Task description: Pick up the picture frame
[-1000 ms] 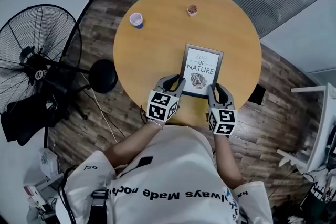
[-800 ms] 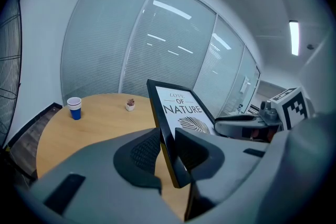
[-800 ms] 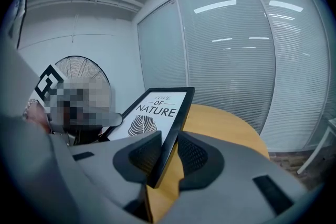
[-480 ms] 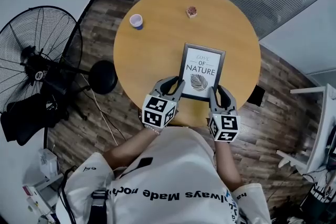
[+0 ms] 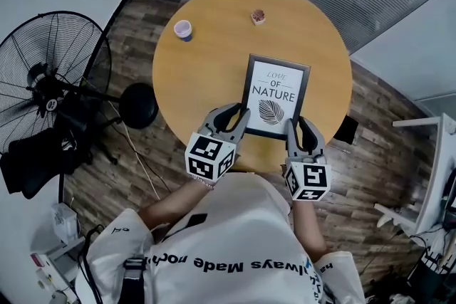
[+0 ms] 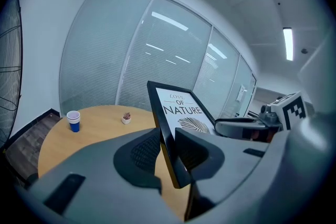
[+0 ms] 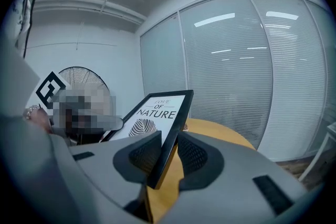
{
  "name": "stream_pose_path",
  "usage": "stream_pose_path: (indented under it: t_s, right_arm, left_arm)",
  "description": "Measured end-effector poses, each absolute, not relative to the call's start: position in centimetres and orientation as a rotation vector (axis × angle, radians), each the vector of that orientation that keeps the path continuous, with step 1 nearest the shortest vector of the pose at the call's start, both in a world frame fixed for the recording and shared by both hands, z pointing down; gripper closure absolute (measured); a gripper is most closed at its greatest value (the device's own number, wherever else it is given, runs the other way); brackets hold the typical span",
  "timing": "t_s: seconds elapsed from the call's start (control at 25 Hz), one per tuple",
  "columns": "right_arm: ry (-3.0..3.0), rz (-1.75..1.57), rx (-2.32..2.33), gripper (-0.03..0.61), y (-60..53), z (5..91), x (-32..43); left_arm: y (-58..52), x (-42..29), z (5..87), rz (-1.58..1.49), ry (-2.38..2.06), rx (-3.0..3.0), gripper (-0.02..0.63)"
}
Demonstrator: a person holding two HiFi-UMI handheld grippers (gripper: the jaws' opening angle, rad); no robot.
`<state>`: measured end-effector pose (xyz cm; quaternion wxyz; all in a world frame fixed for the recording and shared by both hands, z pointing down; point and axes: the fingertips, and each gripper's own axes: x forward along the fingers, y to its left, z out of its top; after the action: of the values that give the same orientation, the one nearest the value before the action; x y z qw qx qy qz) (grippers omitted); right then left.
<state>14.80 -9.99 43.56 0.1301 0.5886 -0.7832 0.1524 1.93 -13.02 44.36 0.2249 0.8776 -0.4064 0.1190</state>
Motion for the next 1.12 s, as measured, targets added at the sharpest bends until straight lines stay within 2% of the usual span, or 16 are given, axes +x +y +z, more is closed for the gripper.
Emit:
stream_pose_path:
  t_s: [1.12]
  right_arm:
    - [-2.37,0.311,1.77,0.468,-8.4,35.8,13.7]
  left_arm:
    - [-11.7,0.7,36.4,0.188,-1.162,2.515,0.511]
